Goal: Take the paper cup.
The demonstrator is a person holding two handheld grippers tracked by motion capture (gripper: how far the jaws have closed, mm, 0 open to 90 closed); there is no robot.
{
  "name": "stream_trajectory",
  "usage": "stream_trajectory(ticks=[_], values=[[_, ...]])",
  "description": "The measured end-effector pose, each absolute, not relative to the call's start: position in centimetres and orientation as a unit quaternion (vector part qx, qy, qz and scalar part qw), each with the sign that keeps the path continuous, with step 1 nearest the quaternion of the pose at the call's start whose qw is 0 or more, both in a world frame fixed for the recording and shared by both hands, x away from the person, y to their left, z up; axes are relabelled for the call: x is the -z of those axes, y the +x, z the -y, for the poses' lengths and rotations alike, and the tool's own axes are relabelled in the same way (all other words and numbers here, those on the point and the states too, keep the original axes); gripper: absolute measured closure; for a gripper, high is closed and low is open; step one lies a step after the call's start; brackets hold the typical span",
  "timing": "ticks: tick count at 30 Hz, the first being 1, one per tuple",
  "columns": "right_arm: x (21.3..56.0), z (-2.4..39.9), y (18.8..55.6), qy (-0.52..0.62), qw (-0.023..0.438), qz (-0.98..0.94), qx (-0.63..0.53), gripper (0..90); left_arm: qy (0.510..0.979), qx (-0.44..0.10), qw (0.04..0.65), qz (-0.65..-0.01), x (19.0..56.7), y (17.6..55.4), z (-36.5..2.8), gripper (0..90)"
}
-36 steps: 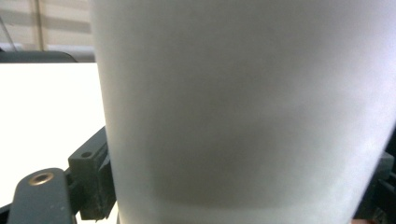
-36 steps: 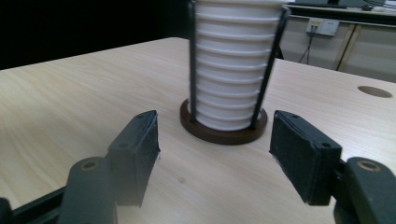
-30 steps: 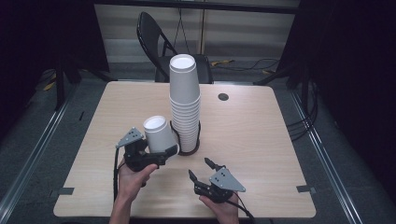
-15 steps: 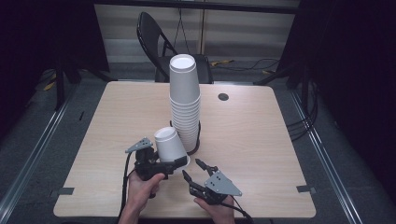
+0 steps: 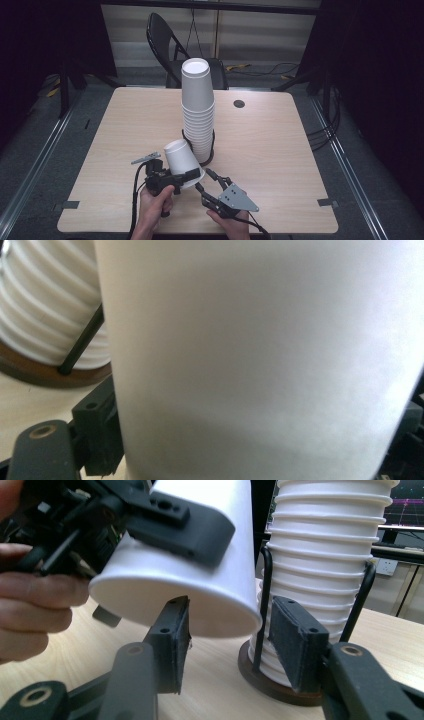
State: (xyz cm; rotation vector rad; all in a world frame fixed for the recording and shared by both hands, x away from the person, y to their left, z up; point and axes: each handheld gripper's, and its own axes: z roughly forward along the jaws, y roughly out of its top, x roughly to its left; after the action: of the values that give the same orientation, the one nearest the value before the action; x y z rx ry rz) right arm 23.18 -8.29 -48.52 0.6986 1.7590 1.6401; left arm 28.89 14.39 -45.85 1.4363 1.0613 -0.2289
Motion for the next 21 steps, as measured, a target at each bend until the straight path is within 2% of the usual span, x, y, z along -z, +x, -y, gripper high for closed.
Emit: stream_trajectory(ticks=[5, 21], values=[[48.6, 8.2, 23.5, 0.261, 0.317, -0.665, -0.623, 55.7, 0.611, 0.117, 0.616, -0.482, 46.4, 29.0, -14.3, 13.3], [48.4, 7.0, 25.3, 0.247, 0.334, -0.653, -0.634, 64.5, 0.609, 0.136, 0.622, -0.473, 46.0, 28.2, -13.4, 13.2]])
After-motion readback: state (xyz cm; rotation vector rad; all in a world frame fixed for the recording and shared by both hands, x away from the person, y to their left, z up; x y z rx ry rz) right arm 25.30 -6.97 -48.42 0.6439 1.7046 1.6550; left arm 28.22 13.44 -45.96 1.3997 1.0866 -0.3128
